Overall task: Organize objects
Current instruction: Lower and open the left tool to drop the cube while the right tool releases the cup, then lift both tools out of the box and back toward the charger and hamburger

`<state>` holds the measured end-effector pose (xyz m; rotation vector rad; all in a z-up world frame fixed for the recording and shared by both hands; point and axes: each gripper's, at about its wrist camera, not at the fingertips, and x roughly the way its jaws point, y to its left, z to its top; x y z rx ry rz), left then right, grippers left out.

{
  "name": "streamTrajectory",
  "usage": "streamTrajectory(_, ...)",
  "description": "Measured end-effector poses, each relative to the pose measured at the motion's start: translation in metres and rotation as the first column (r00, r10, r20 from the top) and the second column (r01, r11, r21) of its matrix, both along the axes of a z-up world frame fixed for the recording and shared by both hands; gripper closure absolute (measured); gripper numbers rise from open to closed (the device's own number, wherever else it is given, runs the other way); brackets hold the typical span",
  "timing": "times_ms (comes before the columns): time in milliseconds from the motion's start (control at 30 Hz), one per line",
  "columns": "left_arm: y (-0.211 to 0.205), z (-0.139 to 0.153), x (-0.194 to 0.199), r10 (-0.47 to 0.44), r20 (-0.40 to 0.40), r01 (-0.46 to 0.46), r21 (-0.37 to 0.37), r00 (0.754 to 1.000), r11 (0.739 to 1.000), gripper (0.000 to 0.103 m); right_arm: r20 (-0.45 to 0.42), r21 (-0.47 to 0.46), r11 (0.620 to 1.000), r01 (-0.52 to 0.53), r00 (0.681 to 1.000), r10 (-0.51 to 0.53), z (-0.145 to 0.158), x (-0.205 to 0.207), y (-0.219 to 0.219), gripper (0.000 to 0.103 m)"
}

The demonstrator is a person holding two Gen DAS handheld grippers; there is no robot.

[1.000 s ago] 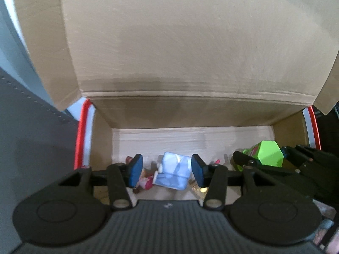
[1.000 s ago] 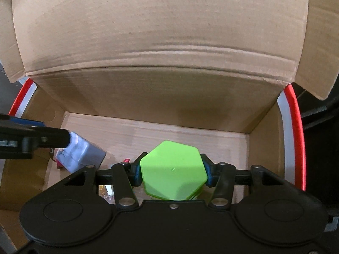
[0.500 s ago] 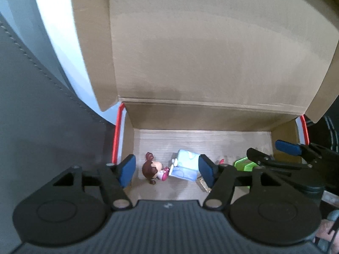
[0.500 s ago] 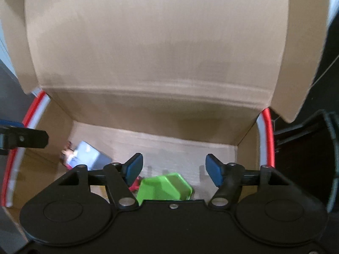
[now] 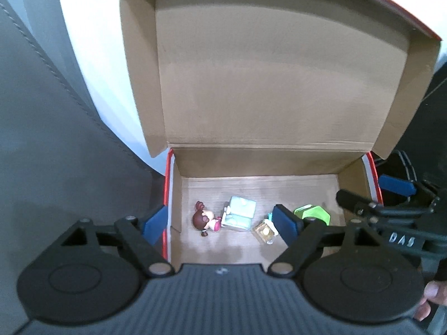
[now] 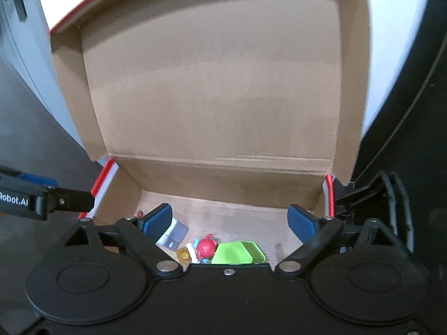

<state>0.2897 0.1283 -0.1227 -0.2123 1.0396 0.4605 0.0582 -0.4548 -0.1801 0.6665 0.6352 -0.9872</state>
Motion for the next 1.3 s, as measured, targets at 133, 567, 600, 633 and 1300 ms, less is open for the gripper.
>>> streamTrajectory(133,-0.006,0.013,-0.014,-0.016,0.022,0.015,0.02,1.0,1.0,0.017,0.042,-0.004,1.0,0.029,0.999,-0.029,0.016,-0.015,0.009,0.008)
streamTrajectory(567,-0.026,0.062,-0.068,-0.083,0.097,0.081,0.028,0.992,0.996,0.0,0.087,-0.037,0.998,0.058,0.995,-0.055,0.061,-0.041,0.056,0.0)
streamTrajectory(600,-0.027,0.065,-0.072,-0.082,0.106,0.08,0.023,0.991,0.997,0.0,0.093,-0.039,0.998,0.057,0.994,-0.053,0.063,-0.041,0.061,0.0)
streamTrajectory(633,-0.028,0.069,-0.075,-0.081,0.116,0.08,0.018,0.99,0.997,0.0,0.099,-0.042,0.998,0.055,0.994,-0.051,0.068,-0.044,0.065,0.0)
streamTrajectory(1300,-0.056,0.113,-0.154,-0.252,0.224,0.263,-0.019,0.941,0.965,0.0,0.081,-0.098,0.991,0.088,0.993,-0.081,0.143,-0.064,0.16,0.0)
